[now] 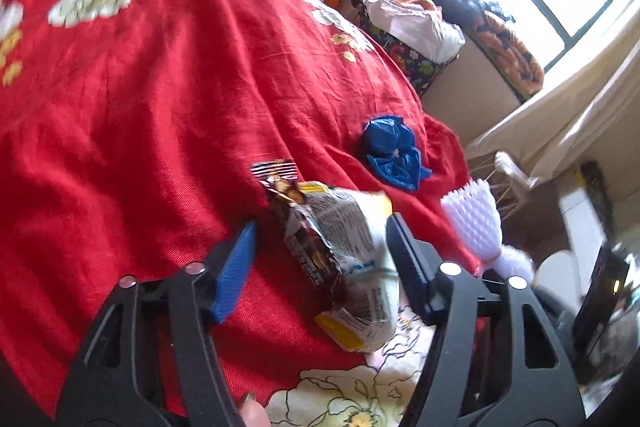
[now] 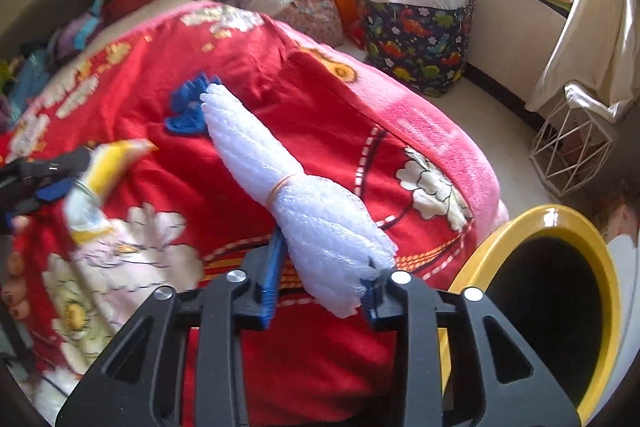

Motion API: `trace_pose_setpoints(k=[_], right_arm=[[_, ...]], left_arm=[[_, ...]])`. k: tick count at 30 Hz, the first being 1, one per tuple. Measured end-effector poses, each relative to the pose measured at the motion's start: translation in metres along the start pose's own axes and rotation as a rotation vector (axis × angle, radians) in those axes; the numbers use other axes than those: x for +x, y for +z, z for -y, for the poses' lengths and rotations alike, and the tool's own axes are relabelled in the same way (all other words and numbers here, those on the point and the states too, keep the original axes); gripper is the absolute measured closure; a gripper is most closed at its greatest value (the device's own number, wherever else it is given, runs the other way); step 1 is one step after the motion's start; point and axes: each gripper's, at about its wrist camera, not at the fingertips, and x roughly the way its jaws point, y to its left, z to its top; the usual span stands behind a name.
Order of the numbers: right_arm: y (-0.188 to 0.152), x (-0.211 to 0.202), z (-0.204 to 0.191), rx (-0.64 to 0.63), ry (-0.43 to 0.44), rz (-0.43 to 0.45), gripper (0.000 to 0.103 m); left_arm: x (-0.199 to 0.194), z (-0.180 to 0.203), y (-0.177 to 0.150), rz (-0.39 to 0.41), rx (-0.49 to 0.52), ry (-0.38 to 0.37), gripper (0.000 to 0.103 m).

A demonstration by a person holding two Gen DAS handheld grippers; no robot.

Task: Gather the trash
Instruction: 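Grasp white foam net with right tool while left tool grasps brown chocolate wrapper, then carry the foam net and chocolate wrapper over the yellow bin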

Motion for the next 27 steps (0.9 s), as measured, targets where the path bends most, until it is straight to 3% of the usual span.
trace_pose_setpoints(k=[2,4,5,12,19,27], right_arm=[[-0.003,-0.009,-0.001,0.025,0.021,0.020,0.075],[-0.006,-0.019,-0.002,0.046,0.040,0.043,0.076],[-0.007,-0.024,-0.002,0.055,0.047,0.053,0.076],[-0.019,-0.062,0.009,0.133,0.086,0.134,0.076],[-0.036,-0.089,0.051,0.264,0.062,0.177,0.076],[-0.063,-0.105,0.099,0.398,0.003,0.182,0.076]], left_arm=[[0.001,-0.008,0.003,-0.003,-0.056,-0.023,0.059],[0.003,-0.013,0.004,-0.008,-0.077,-0.009,0.080],[0.004,-0.014,0.005,-0.014,-0.080,-0.002,0.085],[-0.009,-0.005,0.006,0.010,-0.047,0.000,0.091],[-0.034,0.054,0.007,0.073,0.117,-0.065,0.092],[-0.028,0.121,-0.020,0.041,0.272,-0.144,0.091]])
